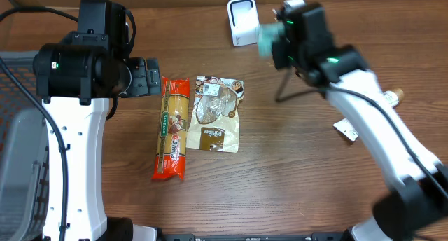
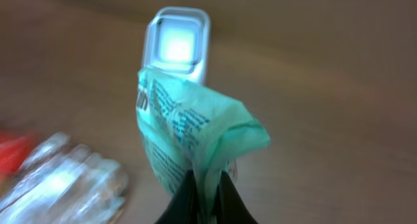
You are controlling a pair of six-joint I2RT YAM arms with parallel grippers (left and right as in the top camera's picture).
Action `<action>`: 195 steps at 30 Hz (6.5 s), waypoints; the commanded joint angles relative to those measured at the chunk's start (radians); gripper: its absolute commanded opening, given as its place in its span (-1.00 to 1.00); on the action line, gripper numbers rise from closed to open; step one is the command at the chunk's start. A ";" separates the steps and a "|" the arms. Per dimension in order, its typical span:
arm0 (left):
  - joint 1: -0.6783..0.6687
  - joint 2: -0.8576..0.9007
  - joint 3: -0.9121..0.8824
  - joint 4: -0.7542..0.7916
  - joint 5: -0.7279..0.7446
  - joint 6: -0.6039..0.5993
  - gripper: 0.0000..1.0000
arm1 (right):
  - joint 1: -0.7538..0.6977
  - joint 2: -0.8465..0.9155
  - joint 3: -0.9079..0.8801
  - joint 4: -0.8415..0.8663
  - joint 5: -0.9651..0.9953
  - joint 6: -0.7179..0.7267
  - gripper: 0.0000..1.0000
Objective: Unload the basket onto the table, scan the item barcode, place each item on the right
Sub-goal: 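Lift the wipes pack and hold it in front of the white scanner, then carry the wipes pack to the right edge and release it, then move the right gripper to the bread bag and grasp its top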
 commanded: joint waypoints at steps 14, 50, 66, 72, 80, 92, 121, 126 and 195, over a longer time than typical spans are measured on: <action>0.004 -0.004 -0.001 0.001 -0.013 -0.007 1.00 | 0.030 0.446 0.019 0.974 0.304 -1.180 -0.93; 0.004 -0.004 -0.001 0.001 -0.013 -0.007 0.99 | 0.110 0.367 0.019 0.888 0.296 -0.991 -0.93; 0.004 -0.004 -0.001 0.001 -0.013 -0.007 1.00 | -0.191 -0.122 0.001 -0.328 -0.294 0.204 -0.93; 0.004 -0.004 -0.001 0.001 -0.013 -0.007 1.00 | -0.386 -0.088 -0.188 -0.284 -0.324 0.226 -0.93; 0.004 -0.004 -0.001 0.001 -0.013 -0.007 0.99 | -0.544 0.026 -0.397 -0.117 -0.339 0.226 -0.92; 0.004 -0.004 -0.001 0.001 -0.013 -0.007 1.00 | -0.635 0.047 -0.150 -0.503 -0.379 0.221 0.29; 0.004 -0.004 -0.001 0.001 -0.013 -0.007 1.00 | 0.002 0.189 -0.348 0.121 -0.741 0.316 0.68; 0.004 -0.004 -0.001 0.001 -0.013 -0.007 0.99 | 0.025 0.282 -0.348 0.208 -0.744 0.366 0.50; 0.003 -0.004 -0.001 0.001 -0.013 -0.007 1.00 | -0.002 -0.150 -0.272 -0.206 -0.821 0.137 -0.93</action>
